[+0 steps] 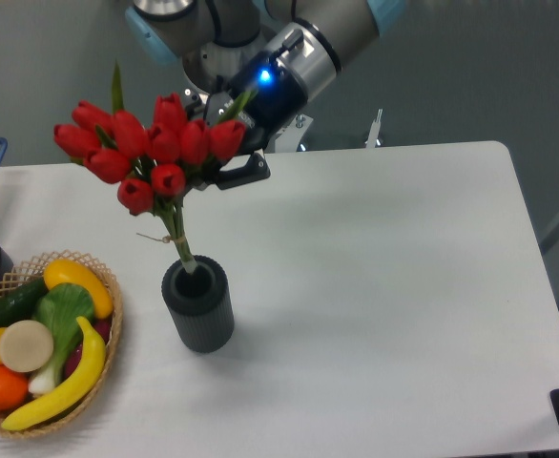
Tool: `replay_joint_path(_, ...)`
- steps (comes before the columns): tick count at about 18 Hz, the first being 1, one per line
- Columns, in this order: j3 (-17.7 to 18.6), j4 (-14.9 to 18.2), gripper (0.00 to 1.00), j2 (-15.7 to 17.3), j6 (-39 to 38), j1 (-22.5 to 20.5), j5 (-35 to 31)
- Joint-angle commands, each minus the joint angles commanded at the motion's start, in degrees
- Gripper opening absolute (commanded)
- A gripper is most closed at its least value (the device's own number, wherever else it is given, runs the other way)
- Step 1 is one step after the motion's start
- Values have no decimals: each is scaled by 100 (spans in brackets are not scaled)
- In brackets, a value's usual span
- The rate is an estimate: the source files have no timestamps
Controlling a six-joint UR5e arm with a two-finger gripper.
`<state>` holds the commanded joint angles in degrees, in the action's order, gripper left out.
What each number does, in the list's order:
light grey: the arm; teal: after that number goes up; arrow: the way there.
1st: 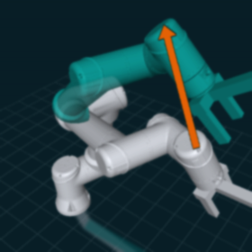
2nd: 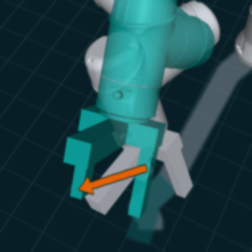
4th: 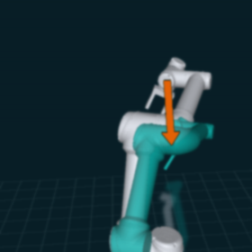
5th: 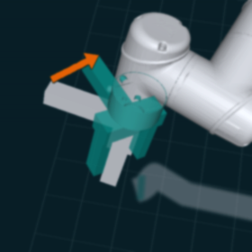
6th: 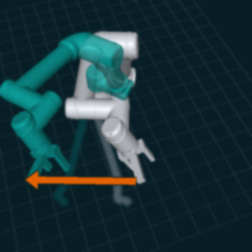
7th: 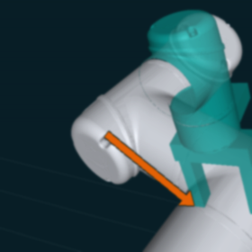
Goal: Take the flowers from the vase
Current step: 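Lift the gripped tulips up out of the black vase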
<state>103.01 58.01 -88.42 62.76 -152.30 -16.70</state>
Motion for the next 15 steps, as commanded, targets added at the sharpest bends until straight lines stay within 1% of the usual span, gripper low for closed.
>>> replay_joint_path(3,-255,0,29,-105,-9,-334,-9)
replay_joint_path(7,-642,-9,29,-623,35,-580,-105)
replay_joint_path(10,-686,-114,29,-773,70,-791,-105)
replay_joint_path(12,-695,-158,29,-773,70,-932,-114)
replay_joint_path(15,-730,-193,29,-835,70,-1021,-114)
